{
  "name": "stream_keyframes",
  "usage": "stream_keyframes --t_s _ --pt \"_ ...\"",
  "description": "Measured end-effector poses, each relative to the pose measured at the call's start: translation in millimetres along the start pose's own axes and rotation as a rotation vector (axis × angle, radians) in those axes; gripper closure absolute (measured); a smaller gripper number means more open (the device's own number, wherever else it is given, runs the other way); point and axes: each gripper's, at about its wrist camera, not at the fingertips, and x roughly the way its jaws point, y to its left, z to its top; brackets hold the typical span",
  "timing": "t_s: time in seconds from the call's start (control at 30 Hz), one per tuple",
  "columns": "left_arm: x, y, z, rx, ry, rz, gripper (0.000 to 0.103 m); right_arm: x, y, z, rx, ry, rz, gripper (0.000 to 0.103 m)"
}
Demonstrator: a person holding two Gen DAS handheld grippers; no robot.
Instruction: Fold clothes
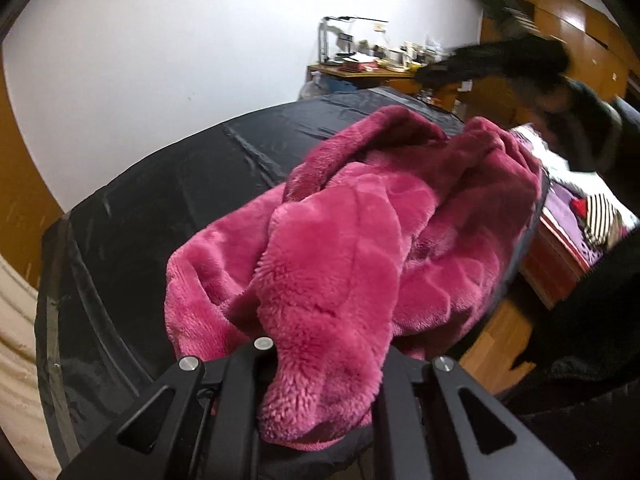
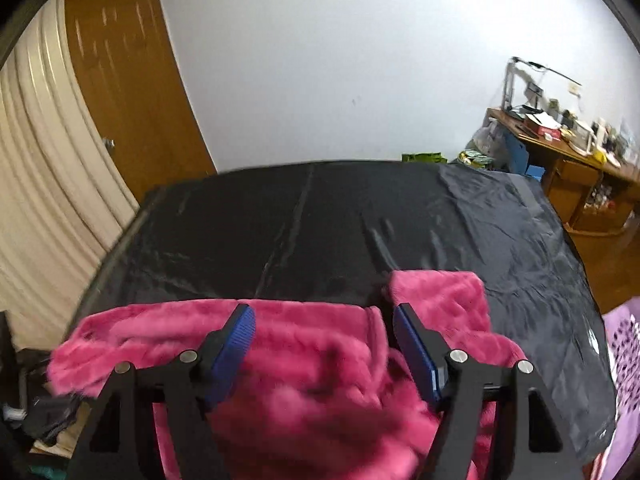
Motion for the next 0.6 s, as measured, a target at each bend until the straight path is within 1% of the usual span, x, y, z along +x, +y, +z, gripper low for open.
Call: stream_keyframes --t_s 0.13,0.2,0.23,0.27,0.37,0.4,0.47,0.5,0.53,0.6 --pt "-1 -6 -5 0.007 0.014 0.005 0.09 55 15 14 -0.025 0.128 0.046 0.03" --pt "2 -3 -1 -0.015 0.019 0.021 0.09 77 20 7 -0.047 0.225 0.091 0.03" --pt "3 0 0 -0.033 0.02 0.032 0.09 81 25 -1 -0.063 0.263 0.13 0.03" --pt "4 4 1 -0.052 0.019 0.042 0.09 80 29 -9 -0.083 0.282 0.164 0.03" --pt "15 19 10 -0.14 0.022 0.067 0.09 60 36 -38 -0.155 0.307 0.229 0.03" --pt "17 24 12 -0.17 0.023 0.072 0.087 50 34 -48 -0.166 0.306 0.25 0.03" --pt "23 35 18 -0.231 0.025 0.059 0.087 24 23 -64 -0.157 0.29 0.295 0.03" --pt "25 39 21 -0.25 0.026 0.057 0.087 8 15 -69 -0.149 0.272 0.304 0.03" --pt "25 43 22 -0.262 0.026 0.052 0.087 -7 5 -73 -0.137 0.248 0.294 0.03" --pt "27 41 26 -0.254 0.026 0.062 0.087 -38 -20 -80 -0.094 0.195 0.254 0.03"
